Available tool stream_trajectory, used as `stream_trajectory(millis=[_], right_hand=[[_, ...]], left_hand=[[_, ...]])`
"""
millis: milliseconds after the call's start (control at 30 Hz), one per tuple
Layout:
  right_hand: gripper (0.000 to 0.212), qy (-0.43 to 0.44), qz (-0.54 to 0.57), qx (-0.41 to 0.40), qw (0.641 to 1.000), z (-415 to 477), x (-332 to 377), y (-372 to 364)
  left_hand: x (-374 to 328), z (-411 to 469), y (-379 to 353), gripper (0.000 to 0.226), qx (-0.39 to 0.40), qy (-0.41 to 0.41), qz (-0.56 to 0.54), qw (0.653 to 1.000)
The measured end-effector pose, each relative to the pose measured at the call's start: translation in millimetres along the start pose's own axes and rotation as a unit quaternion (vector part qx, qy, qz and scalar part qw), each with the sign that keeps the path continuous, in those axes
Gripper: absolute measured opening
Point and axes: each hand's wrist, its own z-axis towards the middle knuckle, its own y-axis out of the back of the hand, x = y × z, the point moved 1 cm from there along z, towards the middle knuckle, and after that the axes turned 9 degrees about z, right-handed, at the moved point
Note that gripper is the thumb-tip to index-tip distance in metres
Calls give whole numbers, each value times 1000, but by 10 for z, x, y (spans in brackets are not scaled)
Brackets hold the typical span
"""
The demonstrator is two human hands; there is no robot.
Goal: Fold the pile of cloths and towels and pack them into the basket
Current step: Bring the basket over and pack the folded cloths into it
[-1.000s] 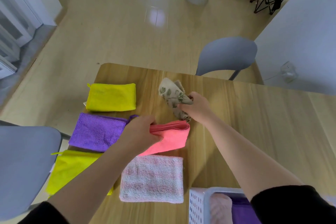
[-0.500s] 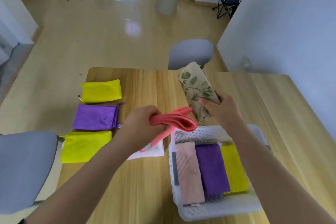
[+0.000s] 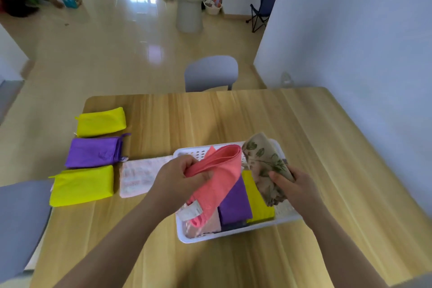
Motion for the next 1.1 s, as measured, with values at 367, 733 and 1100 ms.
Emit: stream_trajectory(millis=[367, 733, 1100], right_hand=[[12, -149, -54, 84, 984, 413, -613, 2], [27, -236, -214, 129, 939, 624, -818, -292], [34, -184, -270, 68, 943, 575, -756, -363]], left_hand=[[-90, -109, -656, 19, -67, 153, -57, 984], [36, 11, -702, 17, -85, 201, -113, 969], [126, 84, -604, 20, -80, 201, -133, 967]])
